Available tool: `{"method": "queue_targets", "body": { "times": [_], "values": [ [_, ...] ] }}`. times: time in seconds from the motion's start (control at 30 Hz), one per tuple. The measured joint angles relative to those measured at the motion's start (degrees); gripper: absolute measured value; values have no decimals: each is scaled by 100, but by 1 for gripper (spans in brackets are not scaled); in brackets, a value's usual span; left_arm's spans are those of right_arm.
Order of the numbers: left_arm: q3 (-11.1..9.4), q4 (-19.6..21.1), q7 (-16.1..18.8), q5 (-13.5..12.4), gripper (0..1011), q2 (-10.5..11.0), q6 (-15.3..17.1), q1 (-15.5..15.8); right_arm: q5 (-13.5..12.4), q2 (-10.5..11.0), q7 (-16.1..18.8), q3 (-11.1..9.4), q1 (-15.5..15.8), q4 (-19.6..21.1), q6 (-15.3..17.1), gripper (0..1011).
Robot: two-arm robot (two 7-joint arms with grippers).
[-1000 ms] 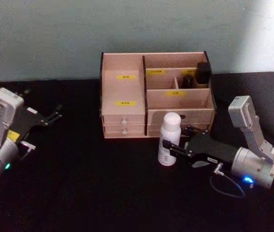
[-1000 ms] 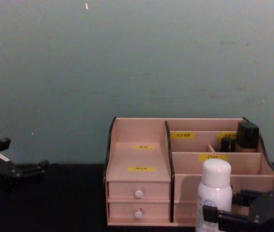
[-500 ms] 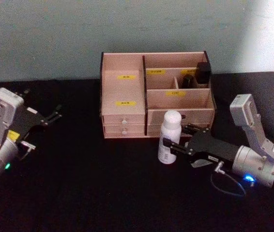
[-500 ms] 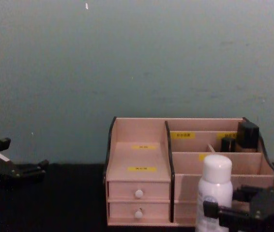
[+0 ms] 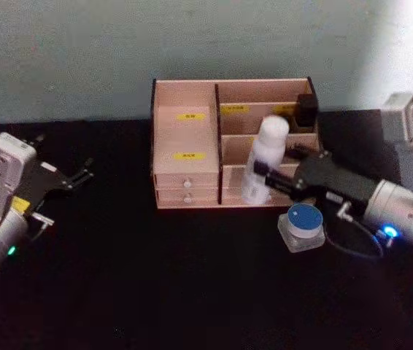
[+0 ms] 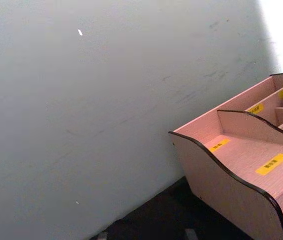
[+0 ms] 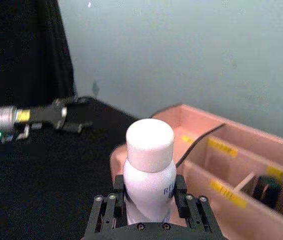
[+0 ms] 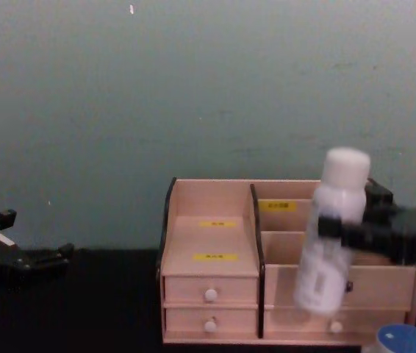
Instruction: Pick up the facial cleanser and watermelon frost from the table and place them into the tiered storage box.
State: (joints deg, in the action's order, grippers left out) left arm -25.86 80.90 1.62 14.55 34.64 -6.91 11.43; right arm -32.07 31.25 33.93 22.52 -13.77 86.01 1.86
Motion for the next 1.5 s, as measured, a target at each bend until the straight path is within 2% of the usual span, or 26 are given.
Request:
{"method": "queue_targets", "body": {
  "times": [0.17, 0.4, 0.7, 1.0, 1.5],
  "values": [
    [0, 0, 0, 0, 1001, 0, 0, 0, -71, -126, -193, -52, -249, -75, -5, 590],
    [0, 0, 0, 0, 1001, 0, 0, 0, 71, -337, -393, -16, -607, -386, -80, 590],
    [0, 0, 0, 0, 1001, 0, 0, 0, 354, -766, -593, 17, -1138, -1068, -306, 590],
    [0, 0, 0, 0, 1001, 0, 0, 0, 626, -1093, -641, 52, -1580, -1742, -421, 590],
    [0, 0, 0, 0, 1001, 0, 0, 0, 973, -1434, -624, 60, -1941, -2578, -568, 590]
  ]
}}
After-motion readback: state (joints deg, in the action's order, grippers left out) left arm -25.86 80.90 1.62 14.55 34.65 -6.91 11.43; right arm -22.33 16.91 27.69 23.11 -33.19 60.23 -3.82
